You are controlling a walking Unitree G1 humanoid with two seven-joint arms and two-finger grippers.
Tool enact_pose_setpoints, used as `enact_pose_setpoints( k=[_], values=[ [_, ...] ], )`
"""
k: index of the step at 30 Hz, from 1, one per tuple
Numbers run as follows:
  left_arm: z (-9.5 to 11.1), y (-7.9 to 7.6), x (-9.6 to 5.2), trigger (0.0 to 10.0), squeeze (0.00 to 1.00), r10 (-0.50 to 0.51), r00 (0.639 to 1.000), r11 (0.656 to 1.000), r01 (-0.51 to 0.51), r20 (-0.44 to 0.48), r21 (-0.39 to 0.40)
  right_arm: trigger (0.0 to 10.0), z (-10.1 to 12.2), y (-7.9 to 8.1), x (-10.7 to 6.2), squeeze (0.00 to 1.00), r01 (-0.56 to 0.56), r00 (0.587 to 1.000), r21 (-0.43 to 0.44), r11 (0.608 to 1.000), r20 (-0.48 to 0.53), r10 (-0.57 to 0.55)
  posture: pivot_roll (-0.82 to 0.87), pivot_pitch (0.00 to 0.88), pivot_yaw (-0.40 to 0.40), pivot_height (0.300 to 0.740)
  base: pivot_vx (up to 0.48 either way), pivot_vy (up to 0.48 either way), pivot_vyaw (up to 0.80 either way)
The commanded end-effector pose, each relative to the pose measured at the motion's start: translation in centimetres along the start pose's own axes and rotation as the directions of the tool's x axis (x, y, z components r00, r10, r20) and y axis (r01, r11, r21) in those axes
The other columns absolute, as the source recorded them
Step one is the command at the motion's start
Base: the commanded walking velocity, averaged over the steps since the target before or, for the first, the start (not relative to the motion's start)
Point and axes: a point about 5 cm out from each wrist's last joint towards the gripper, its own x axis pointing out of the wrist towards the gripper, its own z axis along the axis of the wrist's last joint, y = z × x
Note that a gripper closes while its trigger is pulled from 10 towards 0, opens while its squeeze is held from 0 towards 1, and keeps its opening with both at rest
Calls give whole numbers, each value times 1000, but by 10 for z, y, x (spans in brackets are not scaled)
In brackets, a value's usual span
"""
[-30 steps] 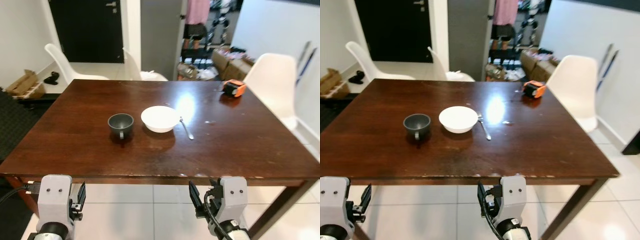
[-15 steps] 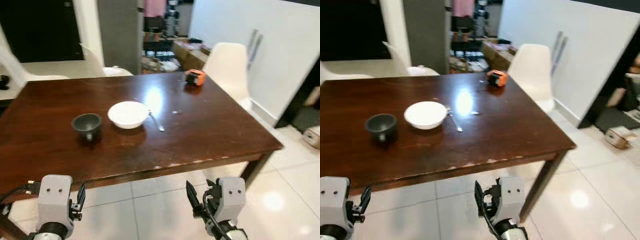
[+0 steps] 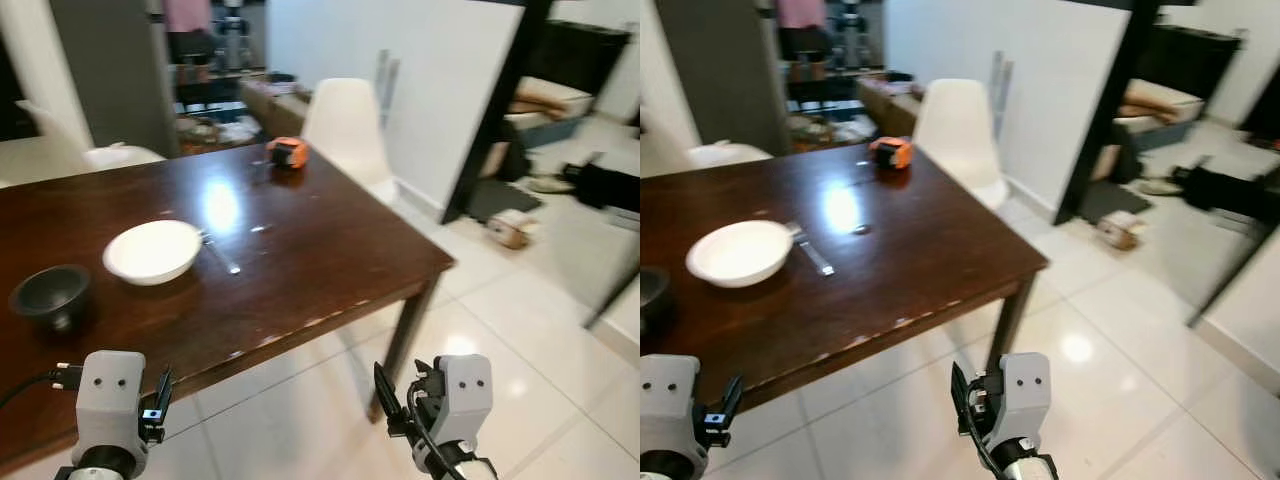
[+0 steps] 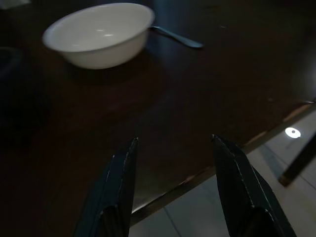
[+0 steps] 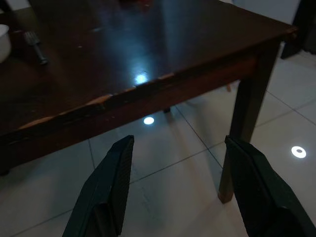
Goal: Setting the table
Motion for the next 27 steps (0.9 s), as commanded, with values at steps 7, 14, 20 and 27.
enact_pose_setpoints(
  k=[7, 14, 20, 27],
  values=[
    [-29, 3, -5, 10000, 0, 7, 996, 999, -3, -90, 40, 10000, -30, -21, -9, 0, 37, 992, -72, 997, -116, -45, 51, 152, 60, 740, 0, 0, -784],
    [-81, 3, -13, 10000, 0, -34, 964, 997, 49, -263, 51, 10000, -81, -64, -31, 0, 136, 936, -141, 981, -307, -174, 47, 148, 60, 740, 0, 0, -781],
    [-108, -1, -20, 10000, 0, -59, 936, 997, 74, -348, 32, 10000, -107, -72, -43, 0, 169, 891, -139, 976, -401, -212, 46, 150, 54, 740, 0, 0, -779],
    [-143, 1, -27, 10000, 0, -45, 899, 995, 79, -436, 58, 10000, -139, -83, -62, 0, 175, 829, -156, 972, -509, -231, 42, 147, 46, 740, 0, 0, -779]
  ],
)
